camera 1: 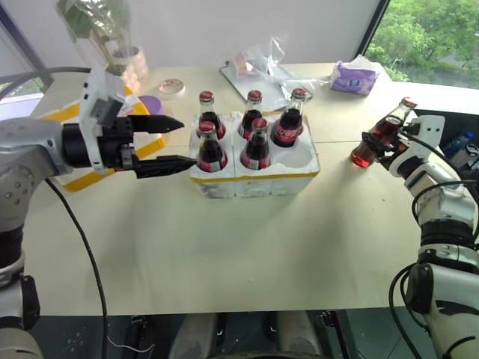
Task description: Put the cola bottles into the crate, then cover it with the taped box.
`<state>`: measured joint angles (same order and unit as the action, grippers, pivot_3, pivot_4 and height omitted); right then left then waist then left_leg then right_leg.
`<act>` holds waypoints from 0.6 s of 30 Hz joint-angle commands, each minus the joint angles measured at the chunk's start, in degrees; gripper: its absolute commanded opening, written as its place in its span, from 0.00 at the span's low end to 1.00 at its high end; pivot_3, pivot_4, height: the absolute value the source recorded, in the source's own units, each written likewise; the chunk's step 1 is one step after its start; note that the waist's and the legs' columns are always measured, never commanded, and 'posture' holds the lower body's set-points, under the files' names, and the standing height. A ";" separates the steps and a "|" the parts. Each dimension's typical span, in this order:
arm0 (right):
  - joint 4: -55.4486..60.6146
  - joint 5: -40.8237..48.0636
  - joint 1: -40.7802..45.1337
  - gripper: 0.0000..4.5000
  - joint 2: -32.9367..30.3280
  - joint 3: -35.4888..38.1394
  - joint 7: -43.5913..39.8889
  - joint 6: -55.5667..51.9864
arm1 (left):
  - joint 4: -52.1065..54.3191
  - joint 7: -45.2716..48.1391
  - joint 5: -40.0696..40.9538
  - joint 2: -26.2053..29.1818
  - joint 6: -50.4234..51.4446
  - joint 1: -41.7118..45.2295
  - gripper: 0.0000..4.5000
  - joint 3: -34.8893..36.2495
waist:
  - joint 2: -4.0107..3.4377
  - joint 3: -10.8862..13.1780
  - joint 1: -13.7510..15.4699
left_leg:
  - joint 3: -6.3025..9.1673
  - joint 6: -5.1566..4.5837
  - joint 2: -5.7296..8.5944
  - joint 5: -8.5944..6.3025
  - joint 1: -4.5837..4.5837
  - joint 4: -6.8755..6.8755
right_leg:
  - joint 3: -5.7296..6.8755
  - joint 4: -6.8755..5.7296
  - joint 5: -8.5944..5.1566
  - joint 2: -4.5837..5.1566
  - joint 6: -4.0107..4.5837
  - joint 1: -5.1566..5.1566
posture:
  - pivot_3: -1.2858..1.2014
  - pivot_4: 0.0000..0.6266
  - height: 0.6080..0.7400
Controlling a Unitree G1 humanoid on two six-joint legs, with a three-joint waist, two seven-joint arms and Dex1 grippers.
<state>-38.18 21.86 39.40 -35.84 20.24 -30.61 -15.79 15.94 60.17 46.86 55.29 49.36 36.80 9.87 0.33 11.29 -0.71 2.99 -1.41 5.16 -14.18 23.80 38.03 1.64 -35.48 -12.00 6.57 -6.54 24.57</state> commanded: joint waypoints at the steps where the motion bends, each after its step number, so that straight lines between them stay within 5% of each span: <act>1: 9.18 6.20 1.58 0.62 -0.98 5.72 -0.08 -1.52 | 0.49 0.23 0.27 0.09 -0.67 1.30 1.00 0.62 | -0.14 0.08 0.04 | 0.00 0.00 0.00 0.00 0.00 0.00 | 0.00 0.00 0.00 0.01 0.00 0.00 | 0.52 0.24 0.99; 9: 35.07 26.68 0.22 0.62 -0.02 8.29 -2.03 -23.66 | 0.21 0.37 0.21 -0.47 -0.69 1.25 1.00 0.34 | -0.39 0.23 -0.24 | -0.02 -0.06 -0.04 -0.04 0.11 -0.13 | -0.07 -0.14 0.00 -0.03 0.00 0.27 | 0.52 0.24 0.99; 18: 49.64 32.30 -3.85 0.62 -0.33 -0.56 -6.01 -33.09 | -0.40 0.45 -0.44 -1.27 -1.19 2.10 1.00 -0.37 | -0.37 0.23 0.59 | -0.01 -0.11 0.02 -0.06 0.16 0.00 | -0.05 -0.14 0.00 0.02 0.00 0.21 | 0.52 0.24 0.99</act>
<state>7.31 52.15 34.61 -35.14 18.37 -35.21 -49.54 14.73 60.74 46.70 53.87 49.13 37.91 9.05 -0.04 11.52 -0.12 2.98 -1.54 5.18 -14.25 23.97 38.03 1.59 -35.62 -12.00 6.60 -6.54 24.78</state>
